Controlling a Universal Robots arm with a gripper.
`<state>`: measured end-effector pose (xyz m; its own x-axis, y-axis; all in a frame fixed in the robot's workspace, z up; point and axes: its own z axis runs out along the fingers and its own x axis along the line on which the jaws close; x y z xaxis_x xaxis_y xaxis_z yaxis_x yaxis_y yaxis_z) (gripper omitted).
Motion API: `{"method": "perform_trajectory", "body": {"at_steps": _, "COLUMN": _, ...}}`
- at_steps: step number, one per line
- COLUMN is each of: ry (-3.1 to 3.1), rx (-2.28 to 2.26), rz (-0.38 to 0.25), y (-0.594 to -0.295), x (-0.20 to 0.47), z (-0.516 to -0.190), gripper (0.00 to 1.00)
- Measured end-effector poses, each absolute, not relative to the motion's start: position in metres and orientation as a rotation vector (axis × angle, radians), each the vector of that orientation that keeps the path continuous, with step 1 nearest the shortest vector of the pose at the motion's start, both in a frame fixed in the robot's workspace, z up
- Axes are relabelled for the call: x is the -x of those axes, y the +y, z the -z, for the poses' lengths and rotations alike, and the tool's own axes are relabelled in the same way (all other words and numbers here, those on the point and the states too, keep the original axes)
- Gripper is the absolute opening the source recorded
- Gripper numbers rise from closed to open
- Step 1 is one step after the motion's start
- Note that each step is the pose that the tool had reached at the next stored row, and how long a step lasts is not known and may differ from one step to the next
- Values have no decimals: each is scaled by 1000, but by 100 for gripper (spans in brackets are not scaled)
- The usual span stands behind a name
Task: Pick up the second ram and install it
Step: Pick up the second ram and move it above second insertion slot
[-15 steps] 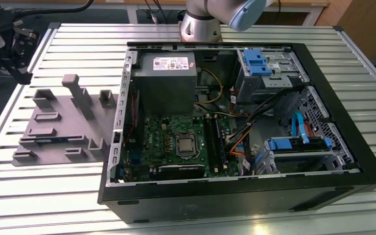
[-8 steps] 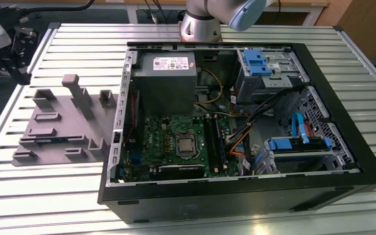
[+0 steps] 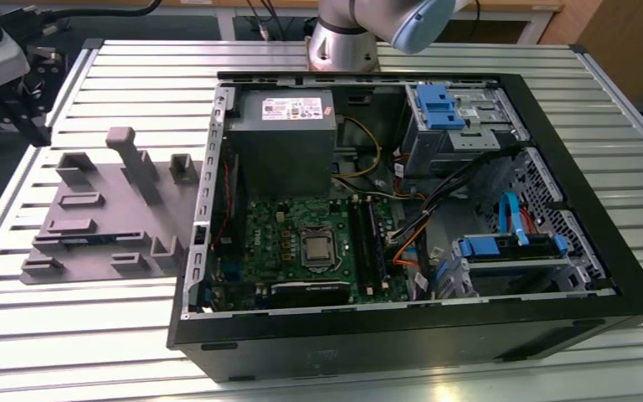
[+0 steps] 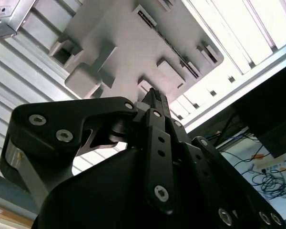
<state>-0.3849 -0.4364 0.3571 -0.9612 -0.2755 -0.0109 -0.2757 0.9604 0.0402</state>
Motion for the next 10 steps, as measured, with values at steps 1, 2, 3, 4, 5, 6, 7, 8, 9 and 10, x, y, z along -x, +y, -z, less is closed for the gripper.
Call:
{"method": "perform_trajectory", "body": {"at_steps": 1, "ry": 3102, "rx": 462, "rz": -65, "y": -436, "x": 385, "z": -357, "gripper": 11}}
{"method": "perform_trajectory", "body": {"at_steps": 2, "ry": 3098, "rx": 487, "rz": -65, "y": -436, "x": 385, "z": -357, "gripper": 11}}
{"method": "perform_trajectory", "body": {"at_steps": 3, "ry": 3095, "rx": 510, "rz": -65, "y": -436, "x": 385, "z": -357, "gripper": 11}}
{"method": "perform_trajectory", "body": {"at_steps": 4, "ry": 3091, "rx": 533, "rz": -65, "y": -436, "x": 385, "z": -356, "gripper": 11}}
{"method": "perform_trajectory", "body": {"at_steps": 5, "ry": 3088, "rx": 554, "rz": -65, "y": -436, "x": 385, "z": -356, "gripper": 11}}
{"method": "perform_trajectory", "body": {"at_steps": 6, "ry": 3085, "rx": 575, "rz": -65, "y": -436, "x": 385, "z": -356, "gripper": 11}}
{"method": "perform_trajectory", "body": {"at_steps": 7, "ry": 3081, "rx": 596, "rz": -65, "y": -436, "x": 385, "z": -356, "gripper": 11}}
{"method": "perform_trajectory", "body": {"at_steps": 8, "ry": 3077, "rx": 616, "rz": -65, "y": -436, "x": 385, "z": -356, "gripper": 11}}
{"method": "perform_trajectory", "body": {"at_steps": 9, "ry": 3073, "rx": 637, "rz": -65, "y": -436, "x": 385, "z": -356, "gripper": 11}}
{"method": "perform_trajectory", "body": {"at_steps": 10, "ry": 3069, "rx": 656, "rz": -65, "y": -436, "x": 385, "z": -356, "gripper": 11}}
